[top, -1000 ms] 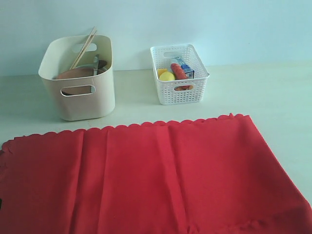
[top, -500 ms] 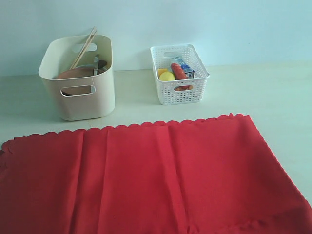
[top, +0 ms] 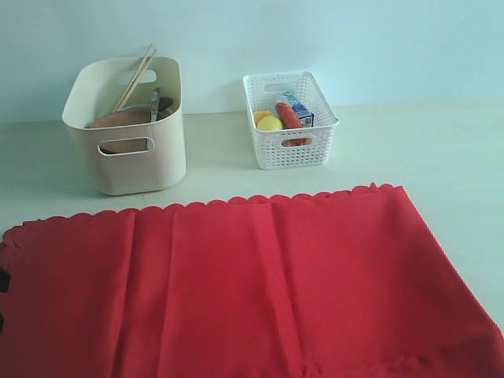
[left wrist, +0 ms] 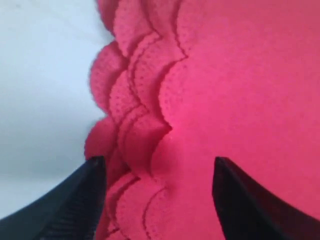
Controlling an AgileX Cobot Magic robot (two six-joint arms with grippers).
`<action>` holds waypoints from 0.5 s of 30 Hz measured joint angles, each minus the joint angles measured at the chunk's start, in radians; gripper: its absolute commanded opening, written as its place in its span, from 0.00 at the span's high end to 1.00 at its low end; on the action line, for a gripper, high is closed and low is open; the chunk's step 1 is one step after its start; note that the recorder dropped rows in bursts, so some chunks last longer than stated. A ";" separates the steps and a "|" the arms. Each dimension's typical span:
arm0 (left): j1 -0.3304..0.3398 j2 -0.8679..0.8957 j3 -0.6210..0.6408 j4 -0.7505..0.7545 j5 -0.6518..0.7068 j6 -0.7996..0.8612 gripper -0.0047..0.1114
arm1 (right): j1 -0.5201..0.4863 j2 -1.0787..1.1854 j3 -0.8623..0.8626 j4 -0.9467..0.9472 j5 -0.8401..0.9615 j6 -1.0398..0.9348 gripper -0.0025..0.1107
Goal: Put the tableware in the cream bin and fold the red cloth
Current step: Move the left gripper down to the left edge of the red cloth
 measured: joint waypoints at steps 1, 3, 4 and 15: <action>-0.015 0.005 0.000 0.012 -0.007 -0.004 0.44 | 0.000 0.000 0.000 0.000 0.000 0.000 0.98; -0.039 0.010 0.000 0.045 -0.019 -0.029 0.44 | 0.000 0.000 0.000 0.000 0.000 0.000 0.98; -0.044 0.011 0.000 0.062 -0.025 -0.044 0.44 | 0.000 0.000 0.000 0.000 0.000 0.000 0.98; -0.049 0.020 0.000 0.174 -0.042 -0.155 0.44 | 0.000 0.000 0.000 0.000 0.000 0.000 0.98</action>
